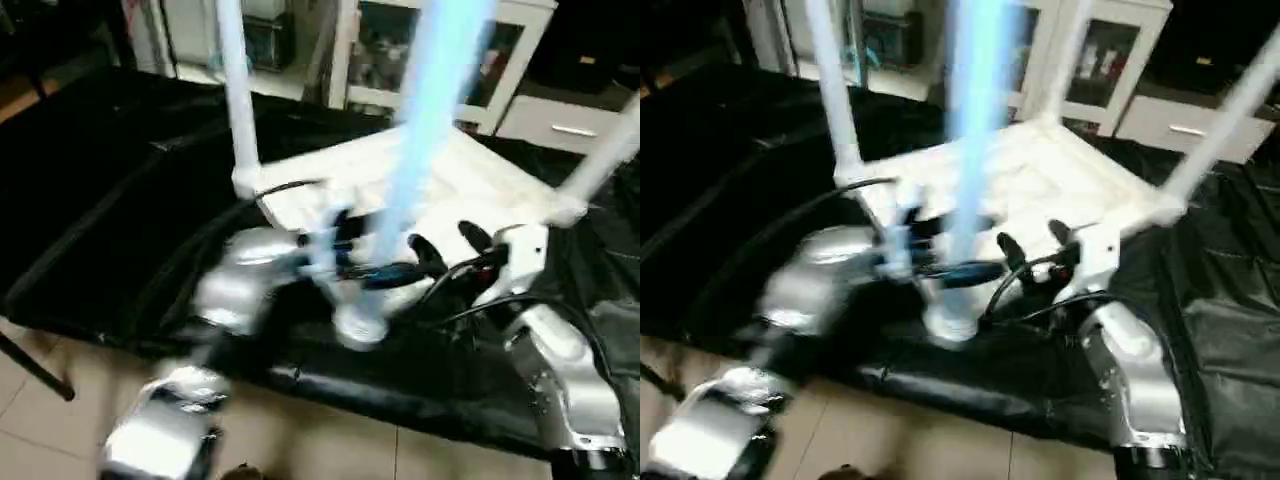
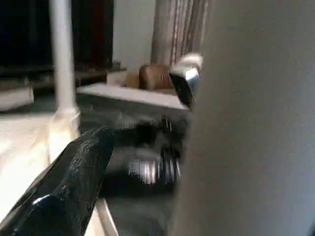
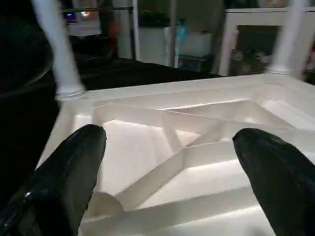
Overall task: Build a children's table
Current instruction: Rotate table base
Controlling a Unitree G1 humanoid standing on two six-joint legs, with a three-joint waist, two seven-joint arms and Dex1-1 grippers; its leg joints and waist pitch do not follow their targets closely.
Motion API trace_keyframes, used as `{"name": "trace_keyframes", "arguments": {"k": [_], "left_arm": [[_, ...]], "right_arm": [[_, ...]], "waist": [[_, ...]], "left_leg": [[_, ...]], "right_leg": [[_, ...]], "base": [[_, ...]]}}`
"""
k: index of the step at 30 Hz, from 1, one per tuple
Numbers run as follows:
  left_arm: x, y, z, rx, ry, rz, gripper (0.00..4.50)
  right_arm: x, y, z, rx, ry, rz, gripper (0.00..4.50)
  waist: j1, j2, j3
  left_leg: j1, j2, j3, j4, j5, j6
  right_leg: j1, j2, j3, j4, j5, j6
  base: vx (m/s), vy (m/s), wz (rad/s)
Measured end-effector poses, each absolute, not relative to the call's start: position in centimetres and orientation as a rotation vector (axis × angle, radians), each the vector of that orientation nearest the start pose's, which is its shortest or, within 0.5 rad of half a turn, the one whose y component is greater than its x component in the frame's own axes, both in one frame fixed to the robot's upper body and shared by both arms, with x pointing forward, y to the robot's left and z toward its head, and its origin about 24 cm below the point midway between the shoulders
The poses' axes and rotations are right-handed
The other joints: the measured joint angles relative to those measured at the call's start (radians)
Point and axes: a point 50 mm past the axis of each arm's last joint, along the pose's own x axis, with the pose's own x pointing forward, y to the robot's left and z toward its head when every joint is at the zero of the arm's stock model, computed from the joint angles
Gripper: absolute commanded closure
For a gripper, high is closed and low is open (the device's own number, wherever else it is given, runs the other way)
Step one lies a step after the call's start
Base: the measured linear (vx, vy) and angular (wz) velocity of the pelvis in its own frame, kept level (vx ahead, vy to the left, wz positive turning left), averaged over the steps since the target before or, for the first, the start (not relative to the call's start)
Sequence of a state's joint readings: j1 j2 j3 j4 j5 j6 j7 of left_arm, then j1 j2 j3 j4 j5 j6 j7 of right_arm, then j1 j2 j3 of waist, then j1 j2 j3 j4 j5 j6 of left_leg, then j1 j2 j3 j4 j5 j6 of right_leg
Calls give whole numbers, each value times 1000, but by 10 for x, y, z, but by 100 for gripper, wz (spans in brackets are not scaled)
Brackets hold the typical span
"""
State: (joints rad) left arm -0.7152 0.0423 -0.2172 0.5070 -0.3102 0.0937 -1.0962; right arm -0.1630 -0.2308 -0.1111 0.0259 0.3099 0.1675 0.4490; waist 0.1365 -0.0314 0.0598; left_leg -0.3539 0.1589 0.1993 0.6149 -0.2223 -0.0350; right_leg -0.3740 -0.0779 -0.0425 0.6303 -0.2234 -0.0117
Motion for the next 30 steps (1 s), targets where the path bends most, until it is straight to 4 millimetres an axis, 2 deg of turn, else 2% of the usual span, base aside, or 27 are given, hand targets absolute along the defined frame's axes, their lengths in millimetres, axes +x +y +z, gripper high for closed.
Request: {"name": "trace_keyframes", "arguments": {"k": [3, 7, 12, 16, 18, 21, 24, 30], "left_arm": [[320, 24, 121, -21, -81, -1438, 8], [319, 56, 113, 29, -43, -1407, 8], [309, 107, 100, 19, 108, -1419, 8], [304, 143, 105, 57, 187, -1415, 8], [304, 151, 108, 68, 196, -1406, 8], [314, 156, 104, 196, 246, -1371, 8], [323, 161, 104, 300, 250, -1310, 8], [337, 131, 104, 460, 151, -1282, 8]], "right_arm": [[281, -188, 76, 89, -11, 385, 0], [280, -194, 77, 89, -13, 361, 0], [279, -200, 78, 94, -14, 353, 0], [278, -201, 79, 103, -4, 389, 0], [277, -202, 80, 97, -5, 399, 0], [272, -199, 83, 99, 2, 486, 0], [262, -193, 83, 113, 16, 587, 0], [245, -192, 94, 137, 25, 753, 0]], "waist": [[-23, 1, 0], [-36, 2, -1], [-37, 2, 0], [-33, 2, 0], [-28, 2, 1], [-20, 1, 1], [-22, 1, 1], [-17, 1, 1]], "left_leg": [[0, 1, 0, -4, 2, -1], [0, 2, 0, -12, 8, -4], [-2, 4, 0, -14, 9, -6], [-3, 4, 1, -13, 9, -6], [-3, 3, 2, -13, 9, -6], [-3, 3, 2, -13, 10, -5], [-3, 4, 2, -13, 10, -5], [-4, 4, 2, -13, 10, -4]], "right_leg": [[-2, 2, 0, 1, 0, 1], [-7, 4, -2, 2, 0, 1], [-10, 5, -3, 1, 0, 1], [-10, 4, -3, 1, 0, 0], [-10, 3, -3, 0, 0, 0], [-9, 3, -3, 0, 0, 0], [-9, 3, -3, 0, 0, 1], [-9, 2, -3, 0, 0, 1]], "base": [[0, 0, 0], [0, 0, 0], [0, 0, 0], [0, 0, 0], [0, 0, 0], [0, 0, 0], [0, 0, 0], [0, 0, 0]]}}
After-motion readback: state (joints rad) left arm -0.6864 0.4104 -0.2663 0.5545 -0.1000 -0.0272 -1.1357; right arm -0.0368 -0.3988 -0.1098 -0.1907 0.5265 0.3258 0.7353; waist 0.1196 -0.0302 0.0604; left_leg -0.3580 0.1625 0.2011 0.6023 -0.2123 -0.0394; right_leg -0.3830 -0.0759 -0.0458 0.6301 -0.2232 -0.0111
